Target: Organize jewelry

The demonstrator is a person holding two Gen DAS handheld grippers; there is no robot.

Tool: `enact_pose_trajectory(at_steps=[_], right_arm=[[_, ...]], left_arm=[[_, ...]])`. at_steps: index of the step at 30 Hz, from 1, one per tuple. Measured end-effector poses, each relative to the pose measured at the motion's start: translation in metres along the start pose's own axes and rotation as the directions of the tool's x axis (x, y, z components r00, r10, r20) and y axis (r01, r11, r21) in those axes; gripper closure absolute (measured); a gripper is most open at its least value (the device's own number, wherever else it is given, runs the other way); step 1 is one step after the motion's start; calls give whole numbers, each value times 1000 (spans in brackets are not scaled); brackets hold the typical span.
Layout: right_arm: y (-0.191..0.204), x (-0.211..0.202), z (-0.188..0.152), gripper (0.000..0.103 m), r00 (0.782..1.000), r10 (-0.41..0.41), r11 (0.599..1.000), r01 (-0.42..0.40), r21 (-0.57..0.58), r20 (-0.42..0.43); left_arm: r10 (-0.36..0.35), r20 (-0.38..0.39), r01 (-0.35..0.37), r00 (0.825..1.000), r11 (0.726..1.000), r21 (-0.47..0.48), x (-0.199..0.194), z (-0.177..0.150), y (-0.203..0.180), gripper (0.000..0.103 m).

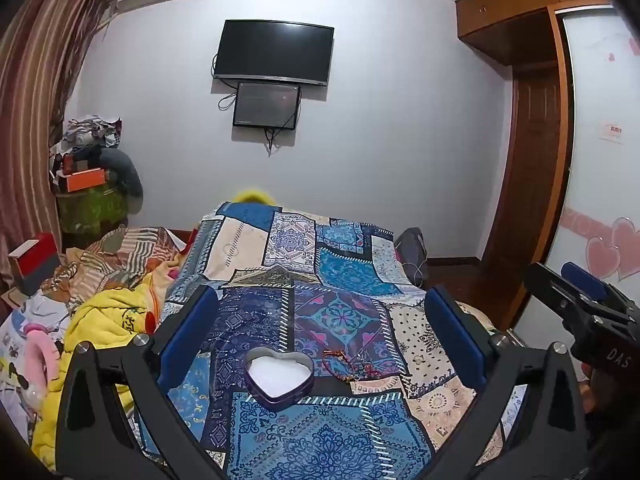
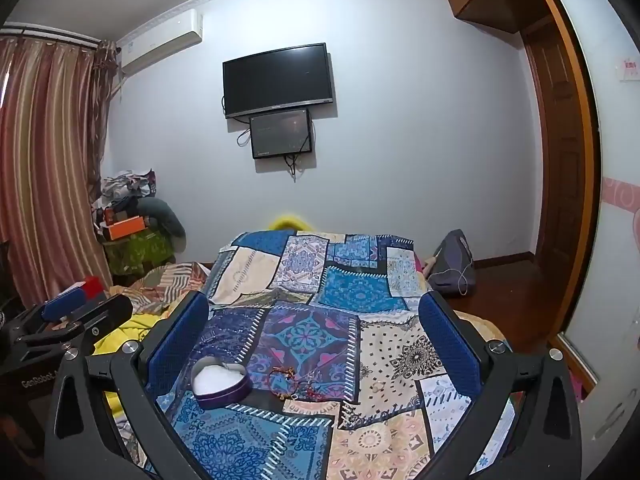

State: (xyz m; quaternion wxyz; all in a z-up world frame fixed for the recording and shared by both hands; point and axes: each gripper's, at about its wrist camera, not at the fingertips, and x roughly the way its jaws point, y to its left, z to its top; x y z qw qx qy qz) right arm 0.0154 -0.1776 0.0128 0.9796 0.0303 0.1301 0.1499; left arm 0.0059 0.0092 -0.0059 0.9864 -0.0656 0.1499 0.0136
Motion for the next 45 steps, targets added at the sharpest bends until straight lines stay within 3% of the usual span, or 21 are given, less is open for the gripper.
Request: enact_pose_trajectory(at_steps=[45], right_arm=[[2, -3, 2, 0, 1000, 7, 1000, -7, -11, -1]], left_arm=[[6, -1, -6, 1000, 1000, 13, 0, 4, -4, 0]])
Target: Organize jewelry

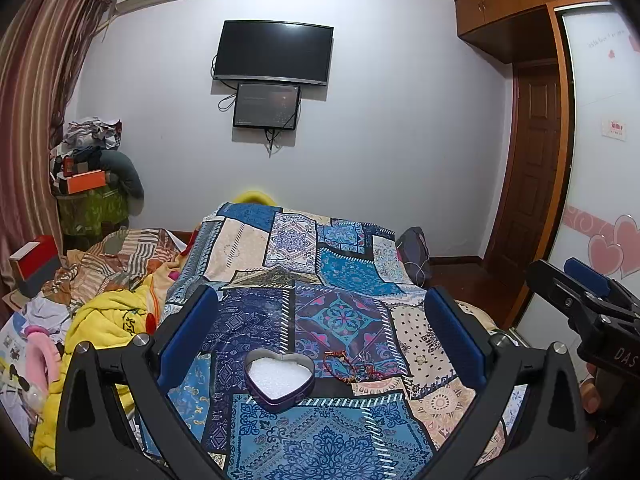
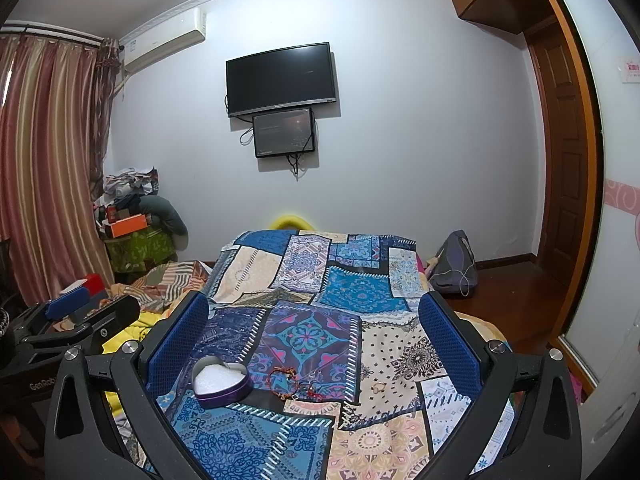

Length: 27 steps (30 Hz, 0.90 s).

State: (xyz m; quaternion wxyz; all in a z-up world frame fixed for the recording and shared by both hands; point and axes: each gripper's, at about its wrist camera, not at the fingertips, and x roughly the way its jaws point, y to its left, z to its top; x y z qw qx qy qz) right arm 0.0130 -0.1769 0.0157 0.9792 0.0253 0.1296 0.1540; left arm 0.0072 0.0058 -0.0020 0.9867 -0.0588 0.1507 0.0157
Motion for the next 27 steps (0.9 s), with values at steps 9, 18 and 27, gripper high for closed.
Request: enact_pose_trajectory(at_steps=[9, 18, 27], right_arm=[[1, 0, 0, 0, 1000, 1, 1000, -1, -3, 1], [1, 1, 0, 0, 1000, -1, 1000, 1, -4, 1], [-7, 7, 0, 0, 1000, -15, 1000, 15, -3, -10]], left_arm=[[0, 0, 0, 1000, 1000, 0, 0, 0, 0, 0], [-2, -1, 2, 1000, 1000, 0, 0, 0, 0, 0], [15, -3, -15, 1000, 1000, -4, 4, -1, 0, 0]])
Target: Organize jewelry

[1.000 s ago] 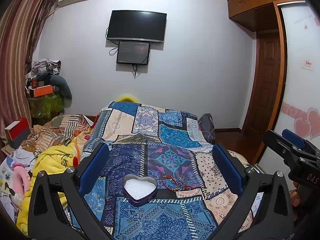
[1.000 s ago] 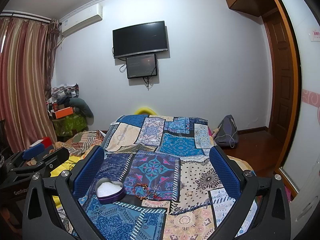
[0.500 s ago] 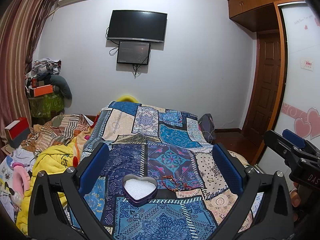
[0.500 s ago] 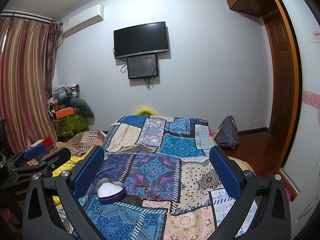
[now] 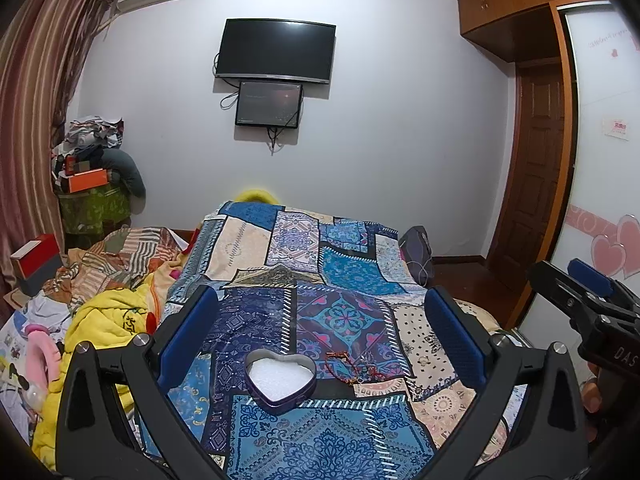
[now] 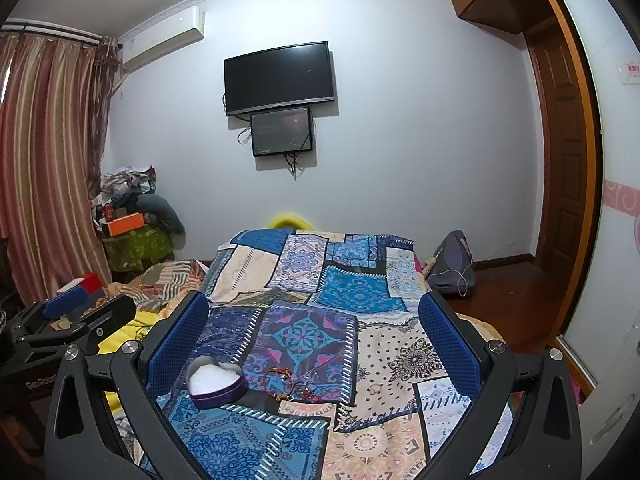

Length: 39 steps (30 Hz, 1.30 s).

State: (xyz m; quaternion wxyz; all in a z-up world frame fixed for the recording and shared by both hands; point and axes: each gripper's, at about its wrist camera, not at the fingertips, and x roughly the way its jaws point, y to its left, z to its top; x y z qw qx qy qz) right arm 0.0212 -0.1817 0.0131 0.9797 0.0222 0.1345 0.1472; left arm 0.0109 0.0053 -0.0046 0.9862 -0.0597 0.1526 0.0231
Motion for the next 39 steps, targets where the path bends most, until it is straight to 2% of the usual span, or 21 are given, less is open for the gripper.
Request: enact_pose_trajectory(at_steps=[10, 13, 19, 24, 30, 31, 32, 34, 36, 38, 39], right_arm=[[-23, 19, -9, 0, 997, -40, 999, 42, 25, -70], [-32, 30, -14, 0, 992, -79, 997, 80, 8, -102], [-51, 52, -25, 0, 978, -123, 992, 117, -43, -168], [-64, 67, -39, 0, 963, -102, 994, 90, -60, -248], [-71, 85, -59, 0, 936, -59, 995, 29, -91, -346], [-72, 88, -62, 0, 931, -48, 996, 15, -93, -361], [-73, 91, -65, 0, 927, -37, 996, 4, -90, -373], [-76, 98, -69, 0, 920, -17, 997, -17, -82, -390], [-79, 105, -74, 5, 909, -1, 997, -33, -75, -416], [-80, 115, -76, 16, 896, 15, 996, -52, -73, -443], [-81, 119, -78, 18, 892, 22, 996, -59, -69, -452]], left_arm=[[14, -78, -15, 997, 1000, -18, 34, -5, -3, 0], [9, -113, -11, 994, 1000, -13, 48, -9, -4, 0], [-29, -234, 29, 972, 1000, -6, 89, -26, -8, 0], [-94, -370, 99, 924, 995, -5, 125, -52, -20, 0], [-145, -504, 161, 851, 987, -12, 162, -85, -32, 0], [-153, -515, 171, 844, 985, -13, 165, -88, -33, 0], [-165, -528, 184, 833, 983, -17, 169, -92, -35, 2], [-172, -556, 197, 813, 980, -15, 178, -99, -39, 15], [-177, -581, 207, 795, 978, -14, 186, -104, -41, 21], [-190, -601, 220, 776, 975, -24, 193, -109, -42, 27], [-194, -610, 224, 769, 974, -29, 196, -112, -42, 31]])
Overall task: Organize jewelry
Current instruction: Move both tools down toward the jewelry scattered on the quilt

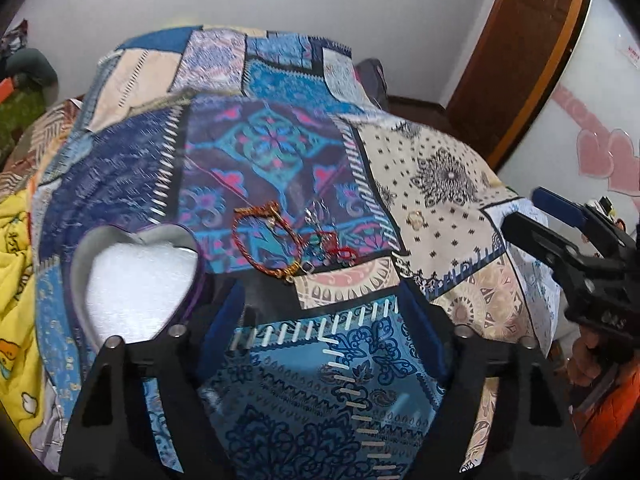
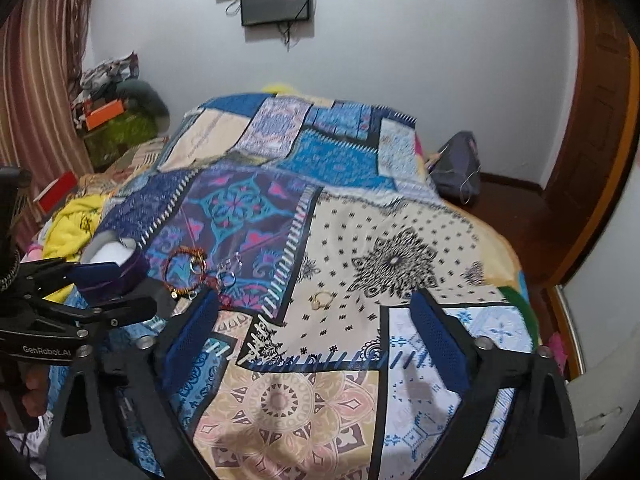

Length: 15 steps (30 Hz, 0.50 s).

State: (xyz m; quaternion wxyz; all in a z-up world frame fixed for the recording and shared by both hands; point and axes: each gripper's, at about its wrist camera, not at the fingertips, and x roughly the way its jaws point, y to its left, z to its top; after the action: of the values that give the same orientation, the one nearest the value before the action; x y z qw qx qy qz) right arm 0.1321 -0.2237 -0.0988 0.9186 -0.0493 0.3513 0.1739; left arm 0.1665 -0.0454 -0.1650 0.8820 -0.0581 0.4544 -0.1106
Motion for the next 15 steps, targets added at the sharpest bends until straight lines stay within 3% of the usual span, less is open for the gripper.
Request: enact_pose_trajectory(at_steps=[4, 11, 15], right_arm=[[-6, 17, 3, 34, 997, 53, 999, -52, 16, -56], [-12, 50, 5, 51, 983, 118, 993, -114, 38, -143], [-16, 66, 5, 54, 972, 140, 990, -133, 50, -187]], left_arm=[[-5, -43, 4, 999, 1000, -15, 16, 0, 4, 51], [37, -74, -40, 997, 998, -39, 35, 0, 15, 63], [56, -66, -57, 996, 998, -26, 39, 2, 17, 66]])
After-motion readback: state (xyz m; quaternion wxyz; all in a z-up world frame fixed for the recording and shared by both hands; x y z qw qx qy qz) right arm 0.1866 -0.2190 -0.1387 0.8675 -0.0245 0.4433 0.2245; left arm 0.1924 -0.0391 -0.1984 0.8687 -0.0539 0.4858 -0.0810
